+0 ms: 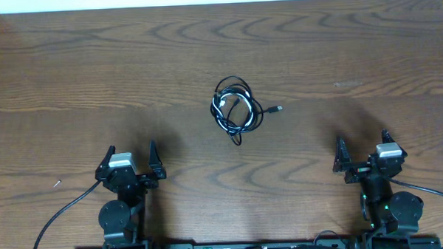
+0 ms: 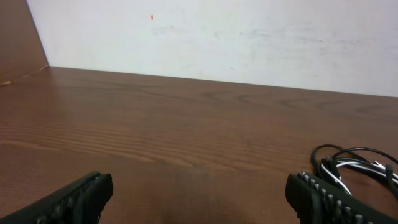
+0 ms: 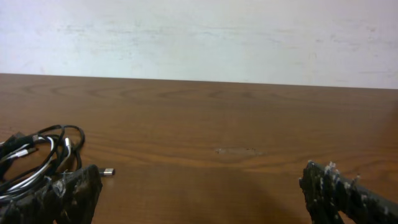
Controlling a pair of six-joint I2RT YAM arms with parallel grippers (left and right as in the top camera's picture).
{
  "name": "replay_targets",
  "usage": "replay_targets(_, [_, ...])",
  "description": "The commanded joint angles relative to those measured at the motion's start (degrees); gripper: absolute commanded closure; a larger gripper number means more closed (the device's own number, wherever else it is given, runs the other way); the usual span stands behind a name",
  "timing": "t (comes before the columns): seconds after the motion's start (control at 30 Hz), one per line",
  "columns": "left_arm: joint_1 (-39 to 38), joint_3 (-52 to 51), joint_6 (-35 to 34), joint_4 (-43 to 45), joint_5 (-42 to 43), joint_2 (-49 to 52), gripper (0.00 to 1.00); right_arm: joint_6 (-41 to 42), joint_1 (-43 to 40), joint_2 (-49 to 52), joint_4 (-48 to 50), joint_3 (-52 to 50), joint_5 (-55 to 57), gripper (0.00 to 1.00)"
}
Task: Untangle cables
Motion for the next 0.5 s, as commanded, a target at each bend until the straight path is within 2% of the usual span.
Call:
replay_targets(0.0, [0.2,-0.6,0.5,-2.5,0.1,0.0,0.05,0.4,0.3,-0.4,-0.3,-0.1,0.4,0.01])
replay_targets(0.47, [0.2,-0.6,0.3,0.7,0.1,0.0,0.05,0.4,0.3,-0.4,-0.2,-0.1,0.3,0.01])
